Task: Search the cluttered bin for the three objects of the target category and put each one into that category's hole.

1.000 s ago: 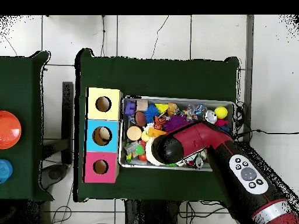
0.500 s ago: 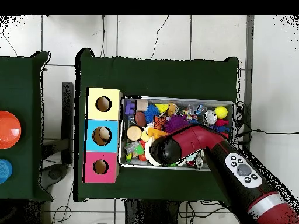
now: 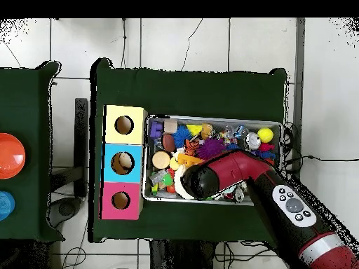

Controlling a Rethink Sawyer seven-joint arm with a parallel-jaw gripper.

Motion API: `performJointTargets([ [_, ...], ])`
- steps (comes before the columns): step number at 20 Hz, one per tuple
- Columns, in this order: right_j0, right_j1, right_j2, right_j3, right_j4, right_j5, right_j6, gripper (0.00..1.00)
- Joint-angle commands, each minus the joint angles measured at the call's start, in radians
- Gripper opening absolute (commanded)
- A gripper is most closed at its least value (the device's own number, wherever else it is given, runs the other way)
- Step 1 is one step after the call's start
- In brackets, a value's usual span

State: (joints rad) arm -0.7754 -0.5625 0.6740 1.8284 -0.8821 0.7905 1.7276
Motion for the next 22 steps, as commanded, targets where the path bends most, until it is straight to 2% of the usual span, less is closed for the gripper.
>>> performJointTargets([
  [1, 0.004, -0.017, -0.062, -0.001, -0.014, 0.112, -0.171, 1.0],
  [6, 0.013, -0.032, -0.071, 0.006, -0.011, 0.102, -0.15, 1.0],
  [10, 0.011, -0.079, -0.063, 0.036, 0.044, 0.151, -0.157, 1.0],
  [17, -0.008, -0.188, -0.033, 0.097, 0.179, 0.307, -0.192, 1.0],
  [22, 0.008, -0.246, -0.034, 0.083, 0.211, 0.402, -0.179, 1.0],
])
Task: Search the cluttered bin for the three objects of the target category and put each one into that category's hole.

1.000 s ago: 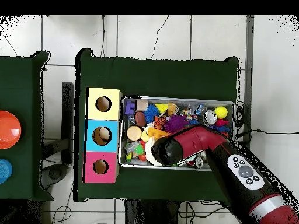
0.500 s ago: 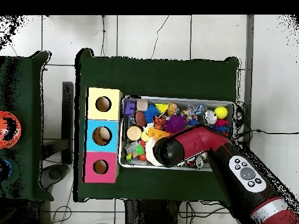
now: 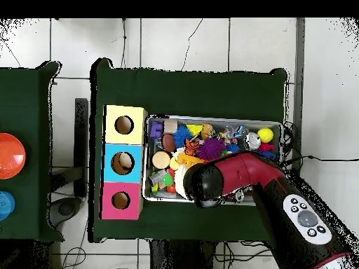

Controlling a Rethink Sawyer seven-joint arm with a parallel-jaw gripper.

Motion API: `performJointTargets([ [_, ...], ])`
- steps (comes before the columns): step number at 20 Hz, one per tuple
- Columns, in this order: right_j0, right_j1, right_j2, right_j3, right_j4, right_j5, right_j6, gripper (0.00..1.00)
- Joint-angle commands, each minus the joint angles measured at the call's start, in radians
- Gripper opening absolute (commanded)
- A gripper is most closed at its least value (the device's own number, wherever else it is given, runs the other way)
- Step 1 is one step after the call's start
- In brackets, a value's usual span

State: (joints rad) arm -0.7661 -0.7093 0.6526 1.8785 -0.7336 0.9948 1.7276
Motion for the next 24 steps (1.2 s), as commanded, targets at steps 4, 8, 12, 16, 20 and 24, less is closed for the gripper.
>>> performJointTargets([
  [4, 0.007, -0.062, -0.01, 0.001, 0.045, 0.222, -0.175, 1.0],
  [8, 0.012, -0.04, -0.003, -0.018, 0.03, 0.226, -0.169, 1.0],
  [12, 0.009, -0.032, 0.0, -0.016, 0.018, 0.211, -0.167, 1.0],
  [16, 0.005, -0.029, 0.0, -0.009, 0.015, 0.198, -0.167, 1.0],
  [20, 0.0, -0.027, 0.006, -0.006, 0.016, 0.182, -0.17, 1.0],
  [24, -0.015, 0.004, 0.008, -0.005, -0.003, 0.118, -0.169, 1.0],
])
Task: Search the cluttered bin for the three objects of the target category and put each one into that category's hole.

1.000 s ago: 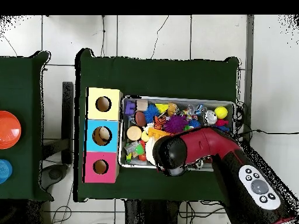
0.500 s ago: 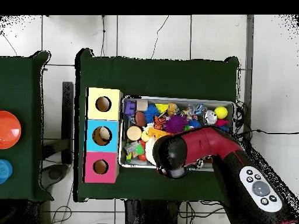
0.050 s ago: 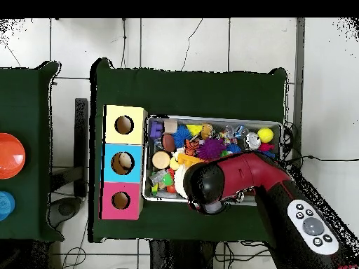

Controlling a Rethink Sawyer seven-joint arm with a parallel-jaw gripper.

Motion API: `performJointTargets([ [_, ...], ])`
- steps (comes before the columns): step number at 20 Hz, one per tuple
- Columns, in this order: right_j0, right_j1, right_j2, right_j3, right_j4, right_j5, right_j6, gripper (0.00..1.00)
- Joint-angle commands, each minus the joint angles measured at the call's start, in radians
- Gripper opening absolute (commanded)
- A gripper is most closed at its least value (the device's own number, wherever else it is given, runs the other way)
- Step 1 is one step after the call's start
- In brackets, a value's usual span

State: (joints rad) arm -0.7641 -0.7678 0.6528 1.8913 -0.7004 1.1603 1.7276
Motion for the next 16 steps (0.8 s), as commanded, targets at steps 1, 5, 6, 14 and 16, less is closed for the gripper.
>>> performJointTargets([
  [1, -0.022, 0.078, 0.008, -0.018, -0.046, -0.074, -0.167, 1.0],
  [5, -0.047, 0.112, 0.008, -0.009, -0.094, -0.209, -0.142, 1.0],
  [6, -0.052, 0.117, 0.007, -0.007, -0.104, -0.238, -0.136, 1.0],
  [14, -0.07, 0.161, 0.015, -0.005, -0.168, -0.492, -0.081, 1.0],
  [16, -0.065, 0.16, 0.007, -0.012, -0.163, -0.495, -0.085, 1.0],
])
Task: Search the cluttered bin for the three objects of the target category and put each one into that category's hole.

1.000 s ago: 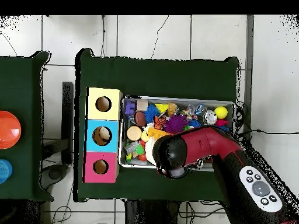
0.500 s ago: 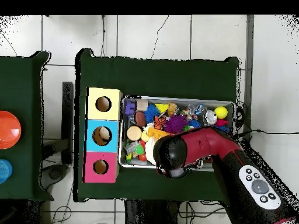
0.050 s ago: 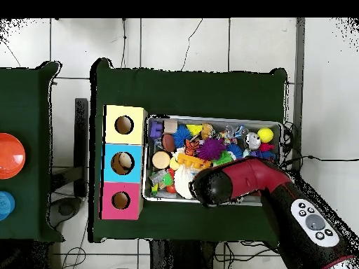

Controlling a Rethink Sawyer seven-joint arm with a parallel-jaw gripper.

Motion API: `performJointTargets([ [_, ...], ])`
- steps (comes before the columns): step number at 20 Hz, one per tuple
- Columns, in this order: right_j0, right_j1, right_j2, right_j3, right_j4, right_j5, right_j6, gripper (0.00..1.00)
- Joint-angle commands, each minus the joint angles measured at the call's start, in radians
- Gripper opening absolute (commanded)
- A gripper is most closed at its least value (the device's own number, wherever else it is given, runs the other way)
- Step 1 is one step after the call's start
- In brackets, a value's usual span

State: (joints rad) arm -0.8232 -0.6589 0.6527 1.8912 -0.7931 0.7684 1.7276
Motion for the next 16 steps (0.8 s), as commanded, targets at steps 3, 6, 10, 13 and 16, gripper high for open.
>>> performJointTargets([
  [3, 0.001, 0.064, -0.007, -0.033, -0.064, -0.105, -0.099, 1.0],
  [6, 0.005, 0.068, -0.016, -0.038, -0.062, -0.109, -0.104, 1.0],
  [10, 0.015, 0.05, -0.017, -0.032, -0.059, -0.099, -0.098, 1.0],
  [13, 0.022, 0.04, -0.024, -0.021, -0.062, -0.1, -0.085, 1.0],
  [16, 0.025, 0.041, -0.028, -0.023, -0.068, -0.102, -0.083, 1.0],
])
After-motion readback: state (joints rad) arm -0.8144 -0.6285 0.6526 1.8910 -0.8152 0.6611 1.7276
